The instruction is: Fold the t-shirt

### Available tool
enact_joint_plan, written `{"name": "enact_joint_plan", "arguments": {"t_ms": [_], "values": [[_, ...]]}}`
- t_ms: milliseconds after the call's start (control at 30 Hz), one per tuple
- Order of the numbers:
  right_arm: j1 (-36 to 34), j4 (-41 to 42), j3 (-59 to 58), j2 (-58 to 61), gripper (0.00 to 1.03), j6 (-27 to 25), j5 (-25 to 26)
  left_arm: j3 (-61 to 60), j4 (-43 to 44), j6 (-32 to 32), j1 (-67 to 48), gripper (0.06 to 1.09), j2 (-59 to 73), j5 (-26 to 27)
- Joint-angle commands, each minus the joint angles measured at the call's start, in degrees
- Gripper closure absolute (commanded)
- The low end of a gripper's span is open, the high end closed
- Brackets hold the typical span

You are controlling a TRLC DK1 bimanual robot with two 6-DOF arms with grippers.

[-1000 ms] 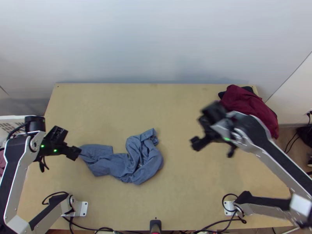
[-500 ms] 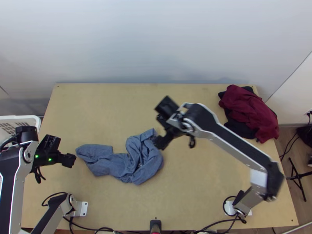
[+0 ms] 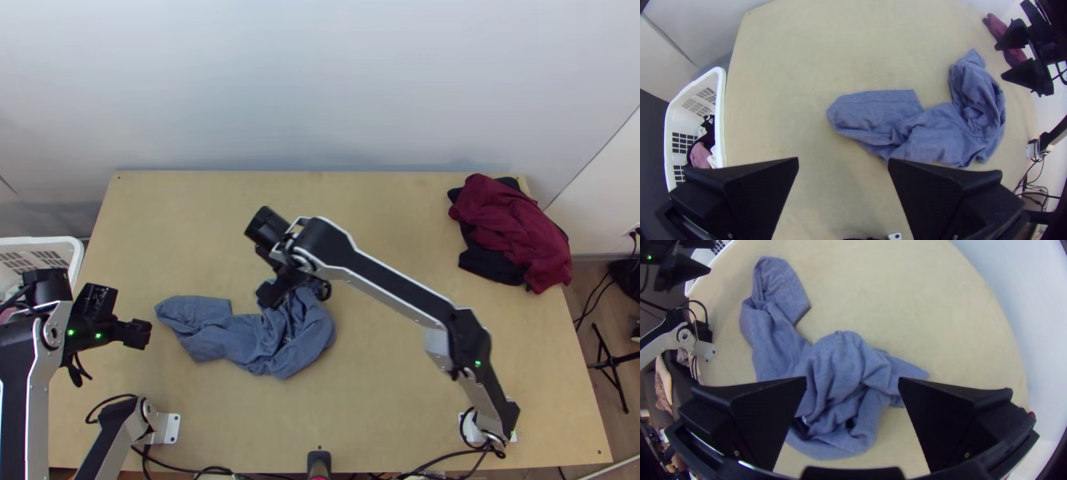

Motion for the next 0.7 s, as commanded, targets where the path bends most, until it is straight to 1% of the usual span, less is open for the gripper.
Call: {"name": "enact_joint_plan", "arguments": {"t_ms": [0,133,167,200,267,367,433,500,567,600,667], "values": [[1.2,0.6,2.9,6.5,0.1,0.1,-0.2,-1.3,-0.4,-1.6,0.2,0.11,-2.7,-0.2],[0.7,3.7,3.1,8.7,0.1,0.1,-0.2,-3.1,-0.8,-1.6,0.2,0.11,-4.5,-0.4],[0.7,4.4,3.2,9.2,0.12,0.1,-0.1,-3.5,-0.8,-1.6,0.2,0.11,-5.1,-0.5],[0.7,5.5,3.2,9.3,0.16,0.1,-0.1,-3.8,-0.9,-1.6,0.2,0.11,-5.4,-0.6],[0.8,7.0,3.2,9.4,0.17,0.2,-0.1,-4.2,-1.1,-1.5,0.2,0.11,-6.1,-0.9],[1.1,8.5,3.1,9.8,0.36,0.1,-0.1,-4.7,-1.1,-1.5,0.3,0.11,-6.7,-1.2],[1.1,9.1,2.9,10.0,0.55,-0.2,0.0,-5.0,-1.1,-1.4,0.3,0.11,-7.0,-1.3],[1.1,9.7,2.5,10.2,0.81,-1.0,0.0,-5.0,-1.1,-1.3,0.3,0.11,-7.2,-1.4],[0.9,9.8,2.0,10.2,0.97,-1.8,0.0,-5.1,-1.1,-1.1,0.3,0.11,-7.1,-1.4],[0.8,9.7,1.7,10.1,1.0,-1.9,0.0,-5.2,-1.0,-1.0,0.3,0.11,-7.1,-1.4],[0.5,9.3,0.4,9.7,1.0,-2.0,0.0,-5.3,-0.6,-0.8,0.2,0.11,-7.0,-1.4]]}}
